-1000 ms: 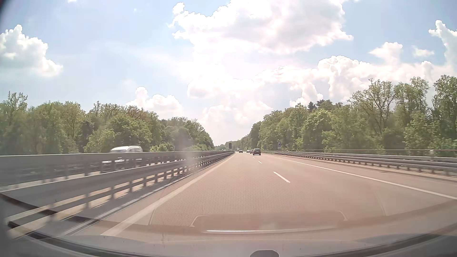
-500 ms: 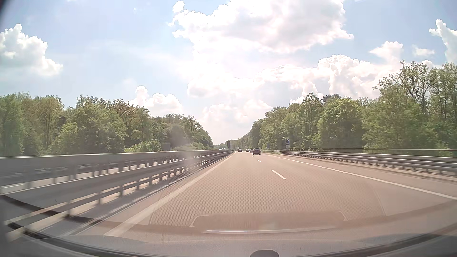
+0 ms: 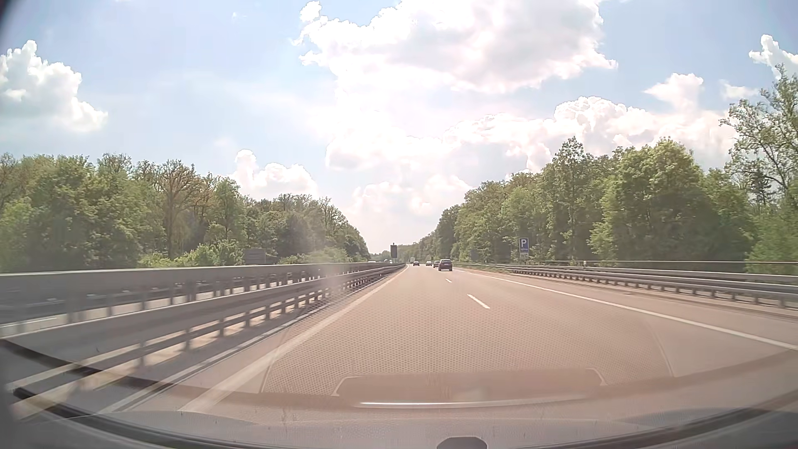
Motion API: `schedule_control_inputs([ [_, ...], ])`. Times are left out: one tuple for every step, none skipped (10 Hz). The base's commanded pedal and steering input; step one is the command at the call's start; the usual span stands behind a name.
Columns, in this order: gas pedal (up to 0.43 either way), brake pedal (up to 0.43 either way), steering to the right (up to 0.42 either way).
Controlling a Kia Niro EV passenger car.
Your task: Follow the waypoints while adhering to traffic rules and regulations
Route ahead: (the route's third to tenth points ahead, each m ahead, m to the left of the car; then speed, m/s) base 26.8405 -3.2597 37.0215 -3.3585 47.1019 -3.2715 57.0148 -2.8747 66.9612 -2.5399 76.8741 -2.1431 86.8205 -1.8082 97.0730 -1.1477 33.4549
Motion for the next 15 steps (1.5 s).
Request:
schedule_control_inputs([
  [0.331,0.0,0.001],
  [0.331,0.0,0.001],
  [0.331,0.0,0.001],
  [0.331,0.0,0.001],
  [0.331,0.0,0.001],
  [0.331,0.0,0.001],
  [0.331,0.0,0.001],
  [0.331,0.0,0.001],
  [0.331,0.0,0.001],
  [0.331,0.0,0.001],
  [0.331,0.0,0.001],
  [0.331,0.0,0.0],
  [0.319,0.0,0.001],
  [0.319,0.0,0.0],
  [0.319,0.0,0.0],
])
